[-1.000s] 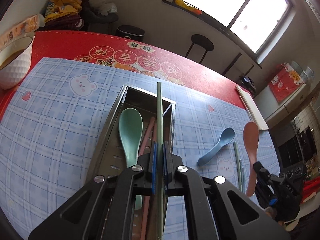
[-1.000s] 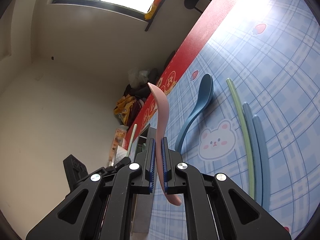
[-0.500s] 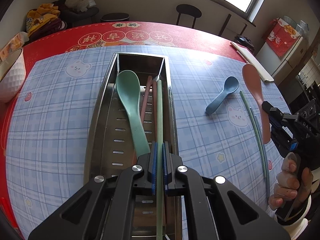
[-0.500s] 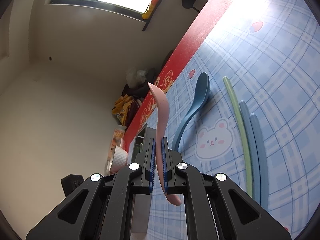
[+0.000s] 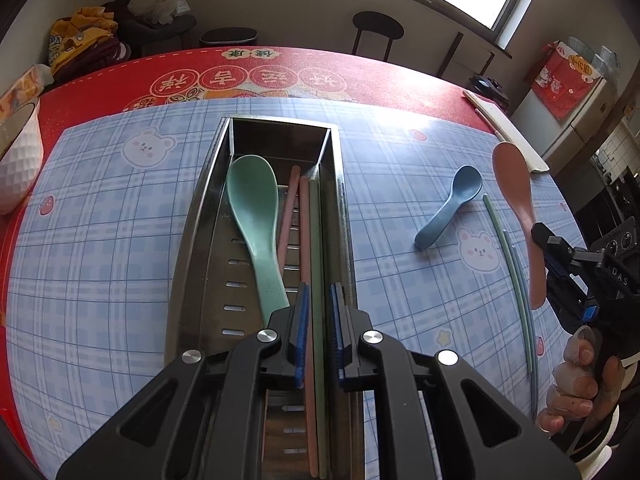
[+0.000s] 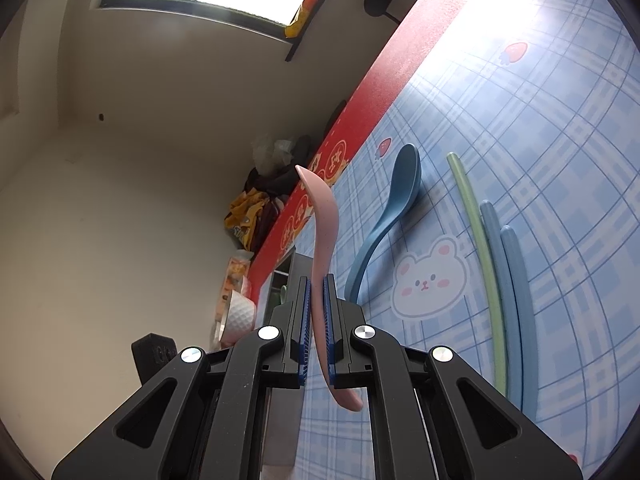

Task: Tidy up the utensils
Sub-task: 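Carry the green chopstick into the steel caddy and open the left gripper, then lower the pink spoon into the steel caddy and open the right gripper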

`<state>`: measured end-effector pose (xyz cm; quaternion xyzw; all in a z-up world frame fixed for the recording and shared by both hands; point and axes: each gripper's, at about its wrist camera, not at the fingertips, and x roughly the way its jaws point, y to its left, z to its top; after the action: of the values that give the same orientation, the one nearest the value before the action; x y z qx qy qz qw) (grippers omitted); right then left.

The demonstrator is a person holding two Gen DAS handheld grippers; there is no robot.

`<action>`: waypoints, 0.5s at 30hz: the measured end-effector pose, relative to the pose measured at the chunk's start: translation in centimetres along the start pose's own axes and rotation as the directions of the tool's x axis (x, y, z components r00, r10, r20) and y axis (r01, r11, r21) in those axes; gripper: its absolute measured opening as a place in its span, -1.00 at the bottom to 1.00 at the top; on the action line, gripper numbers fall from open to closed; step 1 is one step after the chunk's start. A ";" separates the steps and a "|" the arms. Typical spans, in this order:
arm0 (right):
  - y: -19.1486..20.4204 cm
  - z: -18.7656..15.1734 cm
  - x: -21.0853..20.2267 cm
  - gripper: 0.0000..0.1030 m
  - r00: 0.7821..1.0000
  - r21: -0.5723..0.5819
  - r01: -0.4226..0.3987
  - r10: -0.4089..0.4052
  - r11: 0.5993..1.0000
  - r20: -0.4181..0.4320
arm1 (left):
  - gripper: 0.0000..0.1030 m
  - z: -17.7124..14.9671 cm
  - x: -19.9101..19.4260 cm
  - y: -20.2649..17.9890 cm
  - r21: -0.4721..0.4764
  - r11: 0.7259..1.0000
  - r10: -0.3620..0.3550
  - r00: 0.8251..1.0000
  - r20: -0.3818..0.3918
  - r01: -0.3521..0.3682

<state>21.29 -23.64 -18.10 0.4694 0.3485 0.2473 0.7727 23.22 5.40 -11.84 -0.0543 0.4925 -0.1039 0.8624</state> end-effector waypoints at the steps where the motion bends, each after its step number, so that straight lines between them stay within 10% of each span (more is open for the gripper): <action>1: 0.0 0.0 0.0 -0.88 1.000 0.001 0.000 0.000 1.000 0.000 | -0.59 0.0 -0.5 0.1 -0.002 1.000 -0.002 1.000 0.018 0.002; 15: 0.9 -0.7 1.7 -0.88 0.998 -0.047 -0.006 0.003 0.999 -0.065 | 0.87 -4.9 -5.5 -0.3 0.124 0.978 0.108 0.917 0.383 -0.167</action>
<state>21.75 -21.63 -18.06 0.4434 0.3667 0.2723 0.7712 16.29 6.45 -9.69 0.0283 0.3121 -0.0684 0.9472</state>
